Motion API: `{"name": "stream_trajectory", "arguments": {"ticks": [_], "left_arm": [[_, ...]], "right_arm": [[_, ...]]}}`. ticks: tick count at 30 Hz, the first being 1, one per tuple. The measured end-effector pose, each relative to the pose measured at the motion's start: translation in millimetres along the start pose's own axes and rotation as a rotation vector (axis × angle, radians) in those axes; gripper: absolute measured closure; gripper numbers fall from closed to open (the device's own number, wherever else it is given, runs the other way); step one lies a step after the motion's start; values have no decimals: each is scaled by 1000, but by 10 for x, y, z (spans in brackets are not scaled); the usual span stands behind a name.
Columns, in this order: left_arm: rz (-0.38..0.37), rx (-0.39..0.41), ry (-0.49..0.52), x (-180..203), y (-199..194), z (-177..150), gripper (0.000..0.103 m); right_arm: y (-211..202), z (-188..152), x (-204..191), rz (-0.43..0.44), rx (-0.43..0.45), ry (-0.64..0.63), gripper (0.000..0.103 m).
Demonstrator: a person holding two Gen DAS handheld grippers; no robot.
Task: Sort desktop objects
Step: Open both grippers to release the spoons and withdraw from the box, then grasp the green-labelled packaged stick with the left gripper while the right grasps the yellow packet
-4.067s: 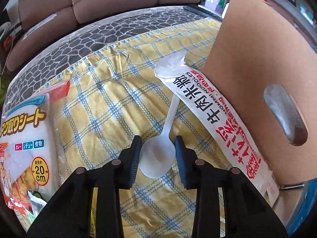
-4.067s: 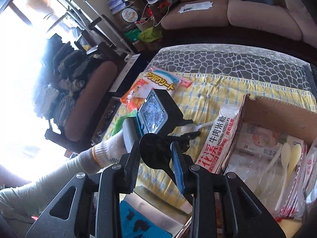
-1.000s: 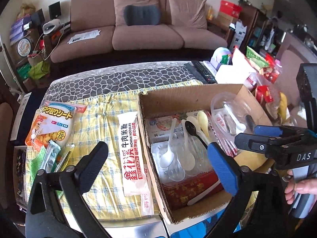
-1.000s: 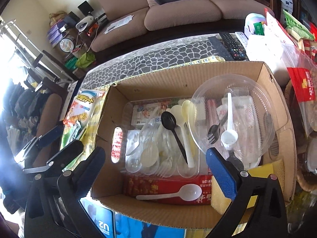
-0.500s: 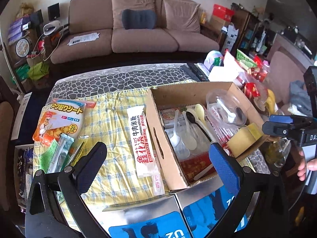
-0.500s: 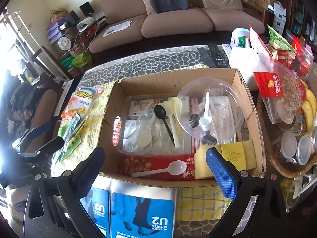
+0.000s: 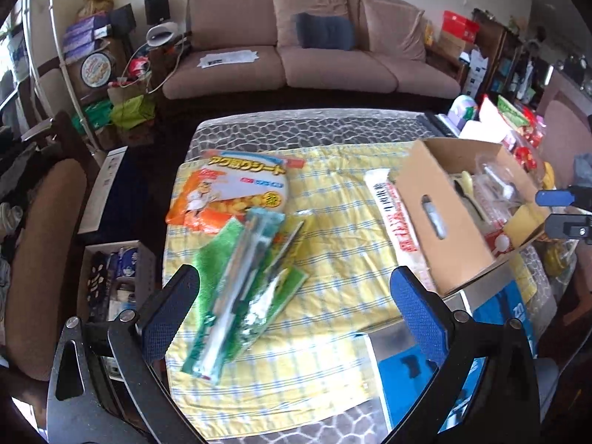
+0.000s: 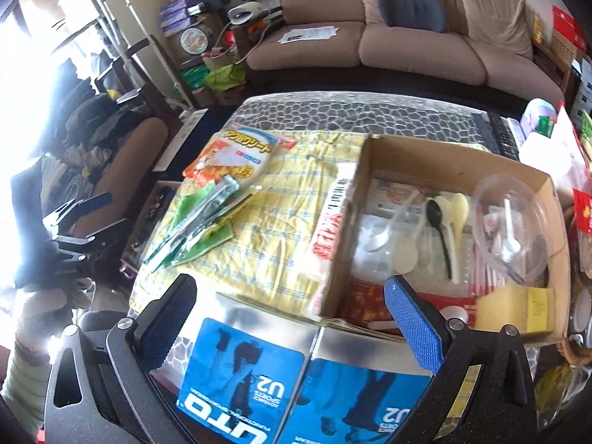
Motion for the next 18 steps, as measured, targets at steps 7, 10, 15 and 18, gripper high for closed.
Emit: {"name": "stream_trajectory", "arguments": {"ticks": [7,10,15,18], "left_arm": [[34,-33,-71,-717,171,-278,0],[28,-60,-81,-861,330,-399,0],[25,-110,-66,-970,677,-592,0],[13,-143,-64,-1024,902,-694,0]], "right_arm": [[526,228,-704,85,-25,-68,0],[783,279,-906,110,-43,-77,0],[1256,327,-1062,144,-71,-49,0],[1565,343,-1087,166,-88,0,0]]}}
Point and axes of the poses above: each gripper's, at about its wrist camera, not at the fingertips, and y roughly the way its jaws point, x to its right, z to its top, the point moved 2 cm from there along y, roughly the way its jaws point, and after that the axes turned 4 degrees about -y, right-handed, at the moved point
